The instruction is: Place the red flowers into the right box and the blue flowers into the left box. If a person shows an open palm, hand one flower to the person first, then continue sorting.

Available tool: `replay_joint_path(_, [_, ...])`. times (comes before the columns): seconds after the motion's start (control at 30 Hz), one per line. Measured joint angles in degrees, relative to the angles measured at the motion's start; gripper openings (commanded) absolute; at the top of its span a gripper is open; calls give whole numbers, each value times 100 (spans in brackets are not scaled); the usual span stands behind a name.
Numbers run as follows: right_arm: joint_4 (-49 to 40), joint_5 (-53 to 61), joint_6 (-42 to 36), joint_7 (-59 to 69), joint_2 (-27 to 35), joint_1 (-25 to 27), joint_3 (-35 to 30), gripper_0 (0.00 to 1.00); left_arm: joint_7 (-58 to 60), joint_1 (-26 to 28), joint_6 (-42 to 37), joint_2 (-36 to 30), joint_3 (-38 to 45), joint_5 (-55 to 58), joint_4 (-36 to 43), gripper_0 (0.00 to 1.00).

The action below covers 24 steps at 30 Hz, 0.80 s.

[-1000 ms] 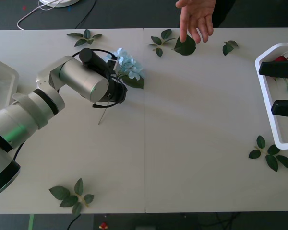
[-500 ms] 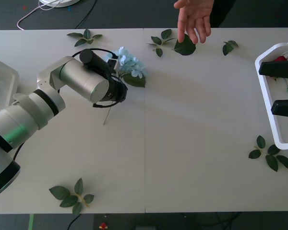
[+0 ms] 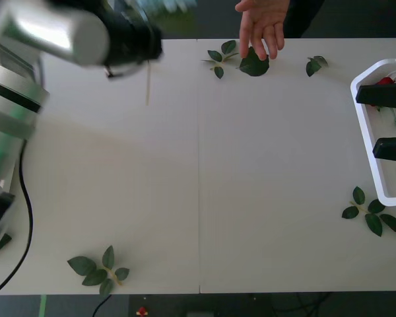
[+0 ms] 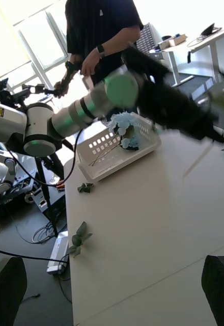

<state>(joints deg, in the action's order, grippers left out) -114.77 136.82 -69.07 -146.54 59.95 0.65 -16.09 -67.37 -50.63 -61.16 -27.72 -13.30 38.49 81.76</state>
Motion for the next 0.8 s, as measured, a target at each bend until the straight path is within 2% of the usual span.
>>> replay_joint_path(0.1, [0,0,0,0,0,0,0,100,-100,0,-169,-77,465,0,237,0])
replay_joint_path(0.23, [0,0,0,0,0,0,0,100,-349,0,-24,-211,645,5,328,0])
replay_joint_path(0.4, [0,0,0,0,0,0,0,100,-353,-2,1158,-325,631,43,286,0])
replay_joint_path(0.53, [0,0,0,0,0,1,0,100,-353,-162,2150,-324,389,155,-81,0])
replay_joint_path(0.8, [-2,3,0,0,0,2,0,100,-353,-1247,4143,-179,-795,228,-1671,0])
